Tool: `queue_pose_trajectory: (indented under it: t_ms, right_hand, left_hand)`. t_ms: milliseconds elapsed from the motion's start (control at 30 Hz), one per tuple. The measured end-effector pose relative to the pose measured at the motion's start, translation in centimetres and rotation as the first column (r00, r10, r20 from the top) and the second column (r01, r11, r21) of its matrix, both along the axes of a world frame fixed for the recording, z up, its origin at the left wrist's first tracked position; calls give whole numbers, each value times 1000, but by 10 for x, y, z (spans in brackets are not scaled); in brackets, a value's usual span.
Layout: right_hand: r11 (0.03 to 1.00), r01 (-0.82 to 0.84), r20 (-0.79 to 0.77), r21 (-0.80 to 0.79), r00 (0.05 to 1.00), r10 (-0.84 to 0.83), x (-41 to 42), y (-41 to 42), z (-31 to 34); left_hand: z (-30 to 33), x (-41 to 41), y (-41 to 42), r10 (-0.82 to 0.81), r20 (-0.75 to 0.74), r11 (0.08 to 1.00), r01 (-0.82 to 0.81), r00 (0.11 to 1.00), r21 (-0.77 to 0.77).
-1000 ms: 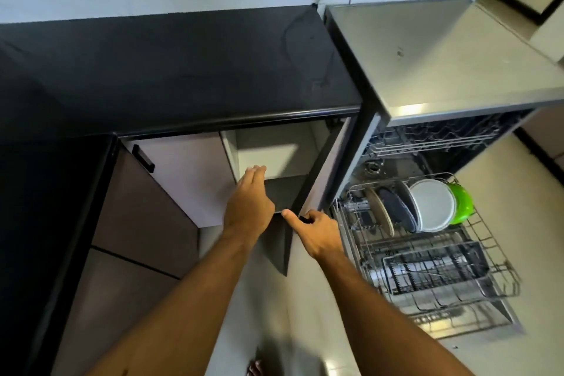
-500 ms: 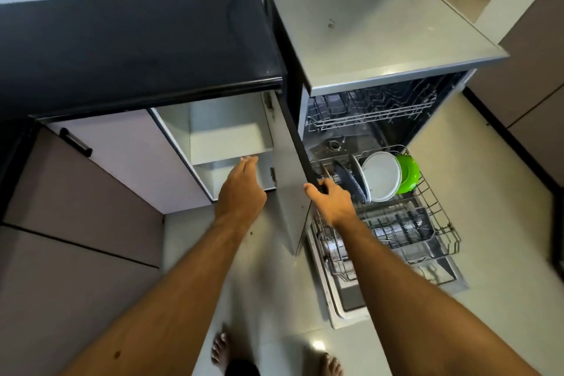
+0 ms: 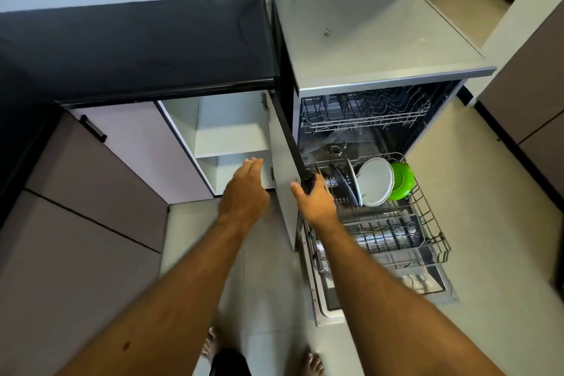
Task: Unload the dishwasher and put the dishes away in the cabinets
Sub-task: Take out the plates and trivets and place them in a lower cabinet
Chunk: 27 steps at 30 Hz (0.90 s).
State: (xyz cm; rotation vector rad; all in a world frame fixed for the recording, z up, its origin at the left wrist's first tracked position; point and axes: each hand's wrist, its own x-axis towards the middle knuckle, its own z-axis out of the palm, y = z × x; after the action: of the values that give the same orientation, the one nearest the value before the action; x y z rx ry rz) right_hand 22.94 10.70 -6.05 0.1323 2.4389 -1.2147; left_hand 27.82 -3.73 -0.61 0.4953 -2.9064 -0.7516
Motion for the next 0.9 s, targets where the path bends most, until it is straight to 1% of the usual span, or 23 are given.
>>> queue_pose_trajectory:
  t_ms: [133,233,367,567,667,767,900]
  right_hand:
    - [996,-86,-4,23,996,86,33,16,15]
    - [993,-97,-29,65,995,99,45,37,26]
    - [995,-44,-68,87,996,50,53,64,43]
    - [981,9,-66,192,998,3,56,101,56]
    - [976,62,-70,208,996,-48,54,117,59]
    - [975,79,-38,209,997,-73,53,132,53]
    - [973,74,6,220,997,-77,34,156,43]
  left_hand:
    - [23,14,19,-50,-26,999,49,998,-14]
    - [35,15,26,-90,-34,996,90,995,-2]
    - [45,18,49,-180,-58,983,181,982,17]
    - [42,19,84,-344,-22,938,345,939,26]
    - [40,15,102,-411,2,910,411,912,53]
    - [33,10,120,-447,37,892,443,894,85]
    - [23,-6,147,-447,45,887,437,893,147]
